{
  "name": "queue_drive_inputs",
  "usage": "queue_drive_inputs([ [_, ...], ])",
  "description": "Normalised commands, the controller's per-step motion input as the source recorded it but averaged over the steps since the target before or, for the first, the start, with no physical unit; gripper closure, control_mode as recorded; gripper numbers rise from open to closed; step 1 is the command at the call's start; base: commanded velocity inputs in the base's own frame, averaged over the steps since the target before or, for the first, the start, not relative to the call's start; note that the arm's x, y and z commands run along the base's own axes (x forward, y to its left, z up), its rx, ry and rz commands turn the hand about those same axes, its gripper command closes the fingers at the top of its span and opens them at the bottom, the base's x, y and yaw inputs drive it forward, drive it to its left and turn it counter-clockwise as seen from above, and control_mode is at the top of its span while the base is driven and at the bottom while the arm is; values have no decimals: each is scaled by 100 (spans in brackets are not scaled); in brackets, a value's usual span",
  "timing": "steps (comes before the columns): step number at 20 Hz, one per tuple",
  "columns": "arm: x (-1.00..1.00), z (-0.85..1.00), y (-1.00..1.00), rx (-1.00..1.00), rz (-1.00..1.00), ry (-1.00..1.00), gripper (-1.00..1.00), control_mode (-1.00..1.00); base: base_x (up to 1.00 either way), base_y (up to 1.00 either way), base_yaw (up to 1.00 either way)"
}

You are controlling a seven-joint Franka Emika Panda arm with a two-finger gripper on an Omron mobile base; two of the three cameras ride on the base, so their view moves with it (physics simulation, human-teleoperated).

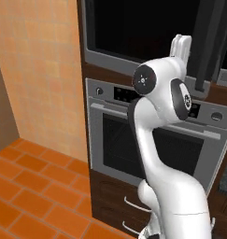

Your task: Pick the tomato from the sink and place it in the bowl. Then pick the bowl and place it in the microwave. Then close the microwave door and press the start button.

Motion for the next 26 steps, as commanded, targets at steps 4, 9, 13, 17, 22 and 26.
queue_drive_inputs([
  [4, 96, 0, -43, 11, 0, -5, -100, -100, 0, 0, 0],
  [9, 83, 0, -39, 10, 0, -9, -100, -100, 0, 0, 0],
  [13, 79, 0, -36, 7, 0, -9, -100, -100, 0, 0, 0],
  [17, 97, -18, -27, 3, 0, 0, -100, -100, 0, 0, 0],
  [22, 20, -24, 21, 0, 0, -1, -100, -100, 0, 0, 0],
  [26, -100, 9, 51, -10, 1, -3, -100, -100, 0, 0, 0],
])
